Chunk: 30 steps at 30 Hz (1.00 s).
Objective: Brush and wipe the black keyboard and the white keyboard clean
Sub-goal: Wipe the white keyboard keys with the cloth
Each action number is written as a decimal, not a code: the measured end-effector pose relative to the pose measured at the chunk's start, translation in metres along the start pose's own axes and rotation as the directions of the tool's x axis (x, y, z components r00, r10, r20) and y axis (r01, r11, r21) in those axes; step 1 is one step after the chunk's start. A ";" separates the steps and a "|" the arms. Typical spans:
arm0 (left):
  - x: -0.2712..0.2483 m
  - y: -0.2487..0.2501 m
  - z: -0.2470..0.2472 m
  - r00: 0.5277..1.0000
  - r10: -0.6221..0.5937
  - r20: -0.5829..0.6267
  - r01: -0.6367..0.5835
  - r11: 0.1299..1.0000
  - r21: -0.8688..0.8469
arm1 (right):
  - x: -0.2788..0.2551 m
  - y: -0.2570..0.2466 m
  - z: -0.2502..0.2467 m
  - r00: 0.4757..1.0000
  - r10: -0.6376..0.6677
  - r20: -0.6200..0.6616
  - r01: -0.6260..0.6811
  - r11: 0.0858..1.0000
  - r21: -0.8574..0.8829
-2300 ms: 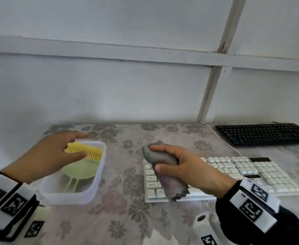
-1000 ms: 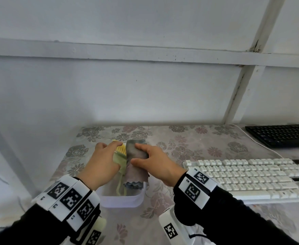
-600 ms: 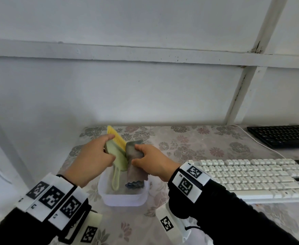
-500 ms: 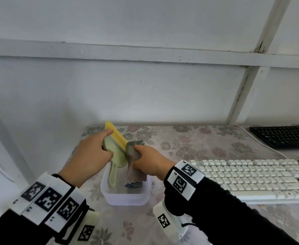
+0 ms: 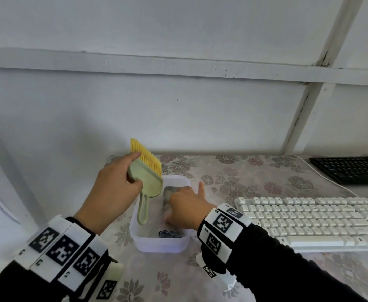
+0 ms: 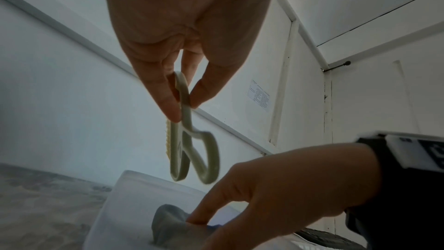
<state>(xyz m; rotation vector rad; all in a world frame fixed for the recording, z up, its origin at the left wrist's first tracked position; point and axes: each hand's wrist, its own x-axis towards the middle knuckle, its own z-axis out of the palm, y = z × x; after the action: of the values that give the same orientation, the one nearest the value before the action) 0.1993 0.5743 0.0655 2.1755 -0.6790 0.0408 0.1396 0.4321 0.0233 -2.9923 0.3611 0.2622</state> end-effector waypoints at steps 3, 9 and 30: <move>0.001 -0.002 0.004 1.000 0.000 0.006 0.000 0.999 -0.054 | -0.005 0.005 -0.005 0.999 -0.019 0.051 0.014 0.995 0.099; 0.002 -0.009 0.015 0.983 -0.082 0.165 0.125 0.955 -0.269 | -0.017 0.023 -0.008 0.999 0.006 -0.047 0.010 0.944 0.331; 0.007 -0.020 0.029 0.973 -0.072 0.218 0.017 0.970 0.244 | -0.063 0.049 -0.002 0.998 -0.056 0.024 0.040 0.903 0.428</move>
<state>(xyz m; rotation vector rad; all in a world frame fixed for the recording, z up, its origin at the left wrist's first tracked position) 0.2092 0.5601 0.0338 2.4532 -0.7862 -0.1586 0.0673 0.3985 0.0321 -2.5553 0.2948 0.1995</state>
